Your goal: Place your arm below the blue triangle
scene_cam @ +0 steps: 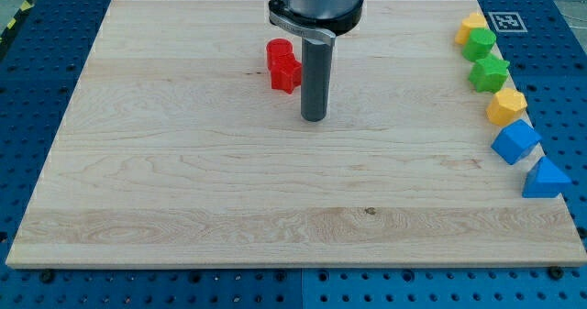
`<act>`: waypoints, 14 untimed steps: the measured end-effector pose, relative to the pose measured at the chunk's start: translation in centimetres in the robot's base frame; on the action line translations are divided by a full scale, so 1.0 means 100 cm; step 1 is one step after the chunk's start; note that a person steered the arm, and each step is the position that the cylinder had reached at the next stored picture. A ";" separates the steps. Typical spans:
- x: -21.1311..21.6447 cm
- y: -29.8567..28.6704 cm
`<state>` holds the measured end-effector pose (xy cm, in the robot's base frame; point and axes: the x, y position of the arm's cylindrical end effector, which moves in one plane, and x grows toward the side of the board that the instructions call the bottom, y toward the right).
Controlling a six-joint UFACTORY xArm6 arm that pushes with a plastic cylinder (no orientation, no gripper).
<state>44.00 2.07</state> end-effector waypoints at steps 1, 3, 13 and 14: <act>0.033 0.000; 0.080 0.000; 0.178 0.259; 0.178 0.261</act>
<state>61.82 28.15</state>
